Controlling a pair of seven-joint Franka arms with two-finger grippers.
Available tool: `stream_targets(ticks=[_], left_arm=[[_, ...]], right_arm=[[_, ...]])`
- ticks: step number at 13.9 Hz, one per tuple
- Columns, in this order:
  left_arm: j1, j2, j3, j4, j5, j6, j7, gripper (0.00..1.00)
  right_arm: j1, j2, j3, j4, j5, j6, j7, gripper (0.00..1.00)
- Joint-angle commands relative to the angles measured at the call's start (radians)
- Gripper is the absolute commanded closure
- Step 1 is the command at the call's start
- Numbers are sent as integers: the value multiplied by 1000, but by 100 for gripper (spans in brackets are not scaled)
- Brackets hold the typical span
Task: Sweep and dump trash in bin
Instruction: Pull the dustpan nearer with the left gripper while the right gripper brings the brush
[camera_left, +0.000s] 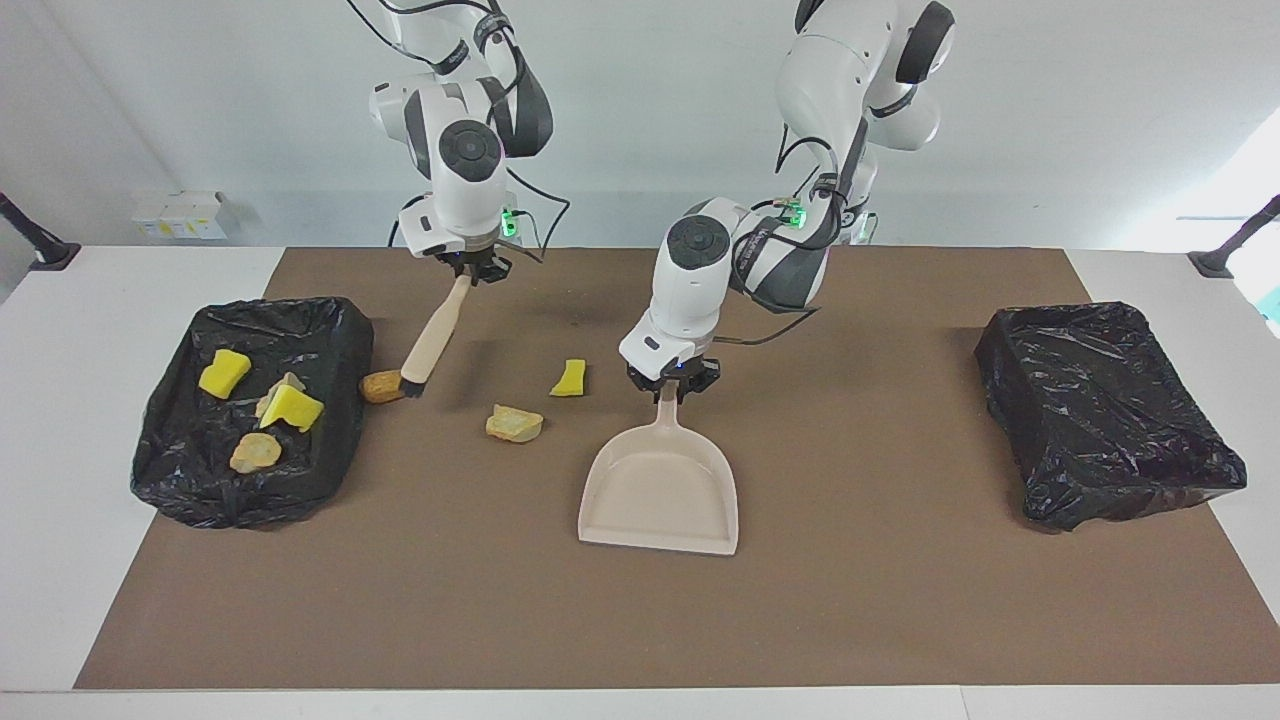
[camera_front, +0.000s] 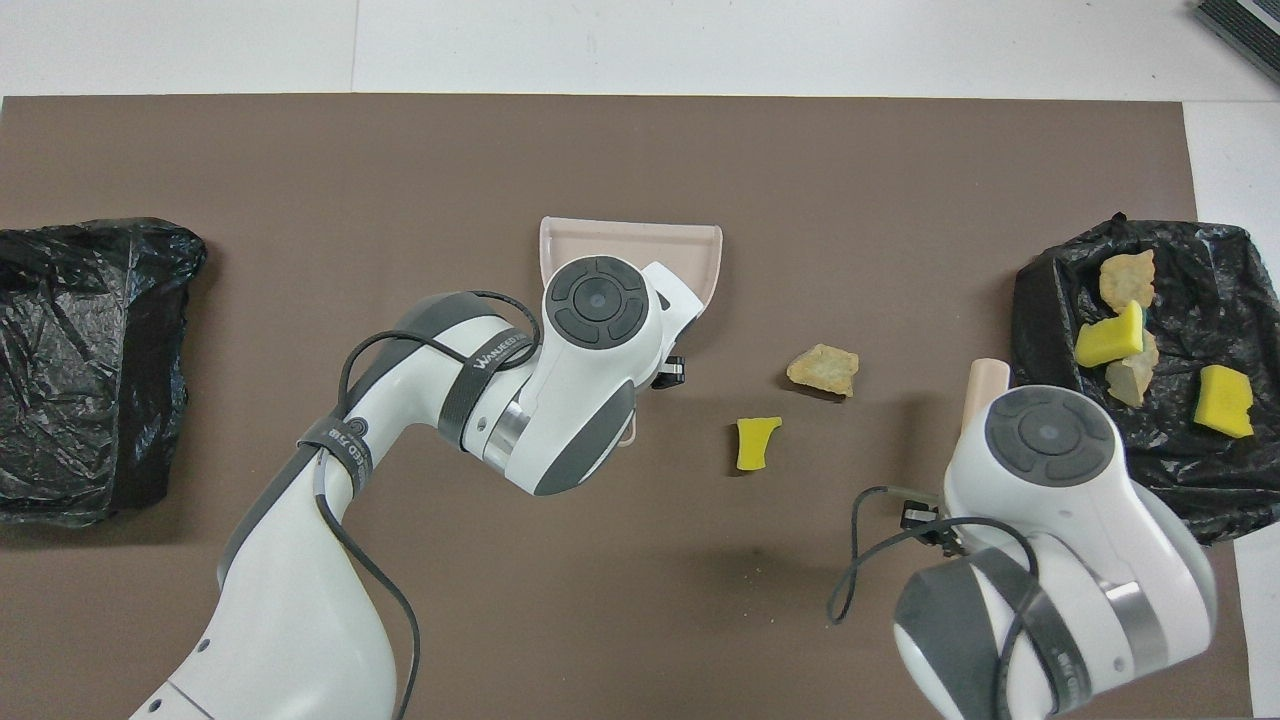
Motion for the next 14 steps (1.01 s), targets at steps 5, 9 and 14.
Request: stream_targets(ticks=[5, 9, 14], left_arm=[[36, -122, 25, -9, 29, -132, 279, 100], [65, -179, 28, -23, 88, -188, 423, 100], [145, -328, 28, -154, 88, -309, 831, 100]], right_arm=[[-160, -63, 13, -102, -13, -6, -83, 100], [-191, -73, 11, -195, -10, 116, -120, 100], [-96, 8, 16, -171, 12, 223, -135, 100]])
